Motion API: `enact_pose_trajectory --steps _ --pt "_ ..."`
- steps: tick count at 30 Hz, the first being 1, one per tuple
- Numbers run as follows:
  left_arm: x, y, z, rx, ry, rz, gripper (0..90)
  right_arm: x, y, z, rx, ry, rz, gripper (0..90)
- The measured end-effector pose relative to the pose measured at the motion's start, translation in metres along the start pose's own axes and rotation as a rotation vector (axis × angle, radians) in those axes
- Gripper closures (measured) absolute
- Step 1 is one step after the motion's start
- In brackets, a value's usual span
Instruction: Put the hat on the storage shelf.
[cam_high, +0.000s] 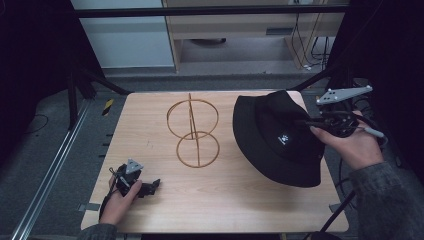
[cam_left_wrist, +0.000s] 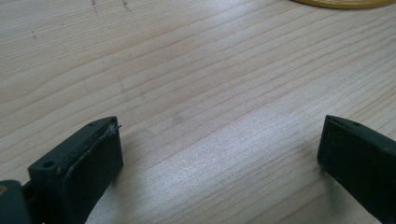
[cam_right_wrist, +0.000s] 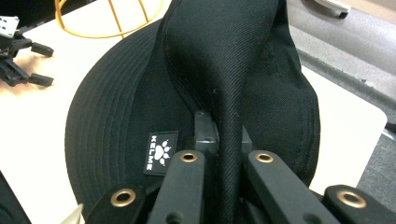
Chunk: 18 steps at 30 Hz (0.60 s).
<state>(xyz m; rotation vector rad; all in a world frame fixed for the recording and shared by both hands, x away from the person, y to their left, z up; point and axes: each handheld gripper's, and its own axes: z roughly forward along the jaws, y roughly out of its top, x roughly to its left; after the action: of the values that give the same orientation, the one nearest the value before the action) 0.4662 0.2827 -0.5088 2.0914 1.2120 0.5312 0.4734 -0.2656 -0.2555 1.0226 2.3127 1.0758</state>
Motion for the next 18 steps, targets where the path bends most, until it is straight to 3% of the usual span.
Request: enact_pose_trajectory --steps 18 --pt "0.0 0.0 0.0 0.0 0.0 0.0 0.0 0.004 0.013 -0.021 -0.06 -0.01 -0.004 87.7"
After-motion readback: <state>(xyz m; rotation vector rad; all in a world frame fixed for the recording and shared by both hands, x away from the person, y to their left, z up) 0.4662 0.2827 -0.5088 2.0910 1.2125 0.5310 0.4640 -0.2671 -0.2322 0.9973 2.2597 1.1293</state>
